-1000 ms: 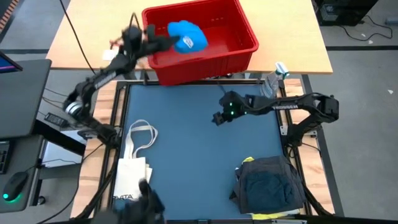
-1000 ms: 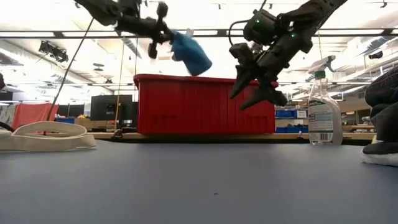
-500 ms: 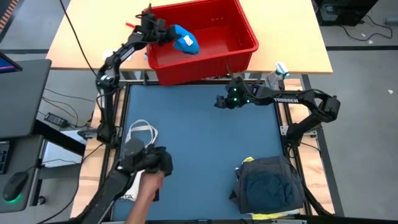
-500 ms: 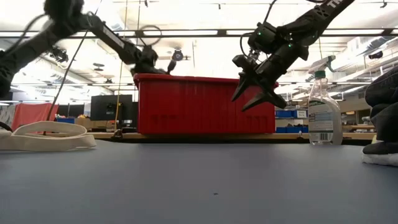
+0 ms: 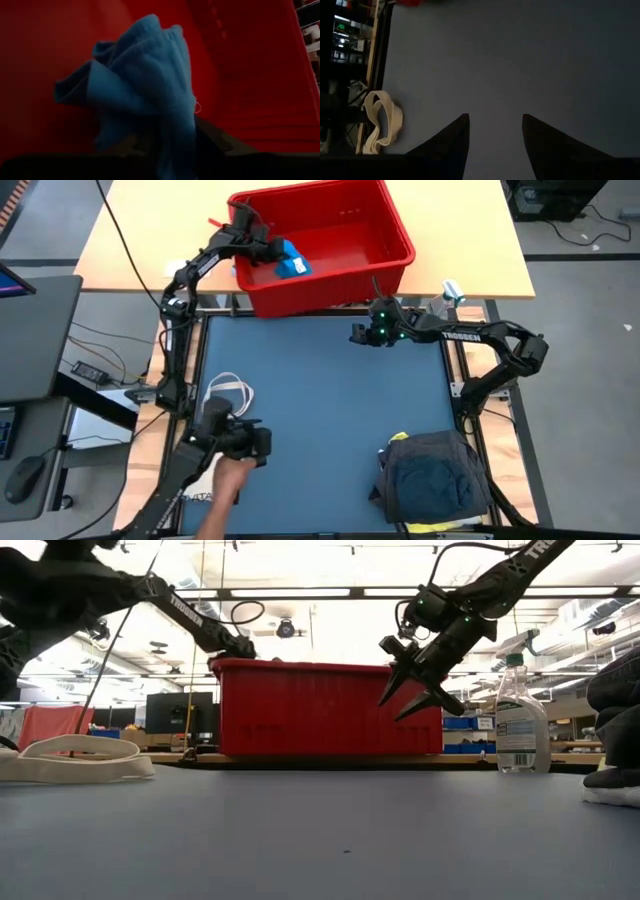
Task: Fold laundry
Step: Put the light blue boxer into the red bin, then put the clothes into the red bin
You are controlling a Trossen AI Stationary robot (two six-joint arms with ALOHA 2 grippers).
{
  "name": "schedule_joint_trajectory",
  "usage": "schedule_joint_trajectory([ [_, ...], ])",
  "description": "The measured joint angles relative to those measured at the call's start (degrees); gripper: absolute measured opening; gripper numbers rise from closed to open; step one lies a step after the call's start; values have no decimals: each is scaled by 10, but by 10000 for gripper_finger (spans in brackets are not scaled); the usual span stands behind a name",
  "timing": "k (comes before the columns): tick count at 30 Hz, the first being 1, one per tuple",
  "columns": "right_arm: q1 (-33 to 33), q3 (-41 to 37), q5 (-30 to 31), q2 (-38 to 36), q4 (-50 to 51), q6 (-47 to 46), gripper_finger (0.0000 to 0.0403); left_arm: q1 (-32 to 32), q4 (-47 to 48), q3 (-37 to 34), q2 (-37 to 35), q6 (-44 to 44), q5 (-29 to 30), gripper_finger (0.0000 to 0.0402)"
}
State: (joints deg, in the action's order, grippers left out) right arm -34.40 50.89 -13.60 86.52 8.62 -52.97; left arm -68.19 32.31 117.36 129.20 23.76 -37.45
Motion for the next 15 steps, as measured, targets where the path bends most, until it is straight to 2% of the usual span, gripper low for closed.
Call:
schedule_joint_trajectory([
  [4,-5,0,-13,0,0,0,187,-16,16,1,-14,-22,1,144],
  [10,-7,0,-26,0,0,0,187,-22,116,51,-14,-96,6,219],
  [15,-6,0,-27,0,1,0,187,-24,122,98,-16,-113,33,247],
])
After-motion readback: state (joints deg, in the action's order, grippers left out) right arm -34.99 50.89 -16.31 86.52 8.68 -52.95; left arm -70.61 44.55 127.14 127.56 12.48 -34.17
